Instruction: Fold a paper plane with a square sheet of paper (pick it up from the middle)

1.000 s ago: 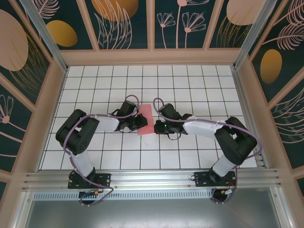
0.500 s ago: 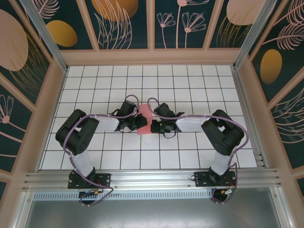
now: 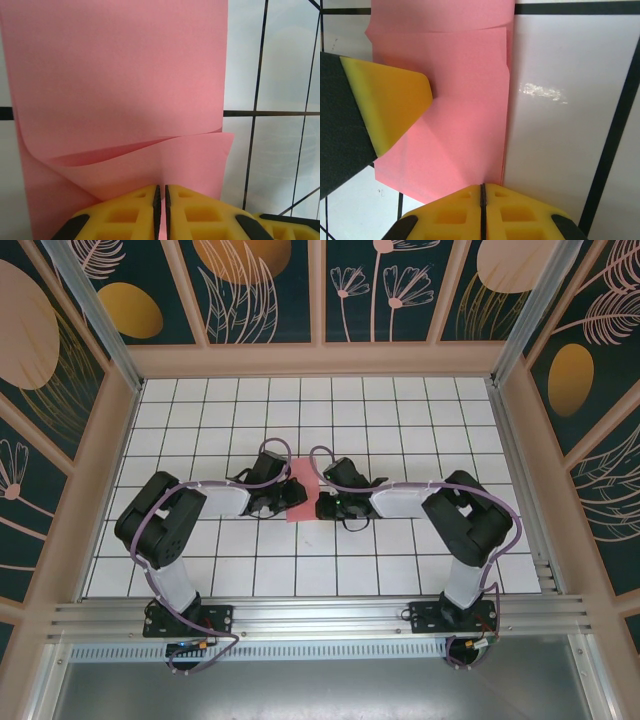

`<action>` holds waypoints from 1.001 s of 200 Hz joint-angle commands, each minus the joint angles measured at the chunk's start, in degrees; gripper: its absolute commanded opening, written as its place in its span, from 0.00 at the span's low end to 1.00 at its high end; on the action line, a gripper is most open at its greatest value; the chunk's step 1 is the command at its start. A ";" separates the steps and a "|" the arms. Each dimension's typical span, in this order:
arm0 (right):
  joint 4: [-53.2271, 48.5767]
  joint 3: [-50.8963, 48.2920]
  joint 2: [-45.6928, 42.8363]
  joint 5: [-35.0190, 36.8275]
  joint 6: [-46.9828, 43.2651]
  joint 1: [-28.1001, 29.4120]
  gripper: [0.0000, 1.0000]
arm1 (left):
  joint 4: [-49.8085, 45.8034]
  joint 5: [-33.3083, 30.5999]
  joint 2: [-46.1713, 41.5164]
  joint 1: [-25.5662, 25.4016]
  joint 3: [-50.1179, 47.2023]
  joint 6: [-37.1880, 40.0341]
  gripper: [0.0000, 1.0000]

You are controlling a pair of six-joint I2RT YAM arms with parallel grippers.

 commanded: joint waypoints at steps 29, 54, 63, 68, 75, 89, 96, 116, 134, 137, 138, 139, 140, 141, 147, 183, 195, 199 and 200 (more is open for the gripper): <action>-8.22 -3.06 4.14 4.10 -0.22 -0.41 0.11 | -5.50 -11.60 -0.02 4.59 1.68 3.41 0.16; -8.21 -3.06 4.43 4.10 -0.31 -0.36 0.11 | -5.40 -11.87 0.05 6.00 2.19 4.44 0.16; -8.30 -3.07 4.59 4.10 -0.31 -0.40 0.11 | -5.52 -12.01 -0.06 6.47 2.40 4.82 0.16; -8.30 -3.13 4.61 4.10 -0.31 -0.43 0.11 | -5.63 -12.07 -0.12 6.70 2.62 4.96 0.16; -8.24 -3.17 4.63 4.10 -0.31 -0.41 0.11 | -5.87 -12.20 -0.35 7.07 2.88 5.25 0.16; -8.16 -3.06 4.68 4.11 -0.20 -0.32 0.11 | -6.07 -11.80 -1.57 7.27 3.49 6.50 0.16; -8.12 -3.01 4.61 4.09 -0.20 -0.32 0.11 | -5.94 -11.15 -2.39 7.30 3.72 7.64 0.18; -8.18 -2.79 4.50 4.02 -0.14 -0.32 0.11 | -6.09 -10.25 -6.56 7.19 3.50 10.28 0.20; -8.05 -2.70 4.27 3.79 -0.03 -0.23 0.11 | -5.61 -8.66 -9.91 6.79 2.31 11.20 0.21; -8.06 -2.59 4.34 3.75 -0.05 -0.23 0.11 | -5.33 -8.02 -10.31 6.72 2.08 11.19 0.21; -8.05 -2.56 4.34 3.75 -0.05 -0.23 0.11 | -5.23 -7.77 -10.44 6.66 1.93 11.22 0.21; -8.04 -2.54 4.29 3.75 -0.05 -0.23 0.11 | -5.13 -7.56 -10.55 6.62 1.81 11.19 0.21; -8.08 -2.54 4.36 3.75 -0.05 -0.23 0.11 | -5.00 -7.32 -10.64 6.56 1.70 11.17 0.21; -8.10 -2.53 4.30 3.75 -0.05 -0.28 0.11 | -4.93 -7.07 -10.74 6.53 1.65 11.17 0.21; -8.12 -2.53 4.27 3.66 -0.05 -0.25 0.11 | -4.13 -5.73 -11.14 6.21 0.96 10.80 0.21; -7.82 -2.52 3.91 3.22 -0.05 -0.24 0.11 | 0.60 0.72 -9.01 3.16 -1.54 8.57 0.21; -7.65 -2.51 3.68 3.04 -0.05 -0.26 0.11 | 1.45 1.45 -7.29 2.43 -1.41 8.18 0.20; -7.63 -2.44 3.61 2.99 -0.05 -0.24 0.11 | 1.29 1.48 -6.79 2.31 -1.16 8.17 0.19; -7.57 -2.44 3.62 2.97 -0.05 -0.23 0.11 | 1.25 1.42 -6.65 2.25 -1.10 8.13 0.19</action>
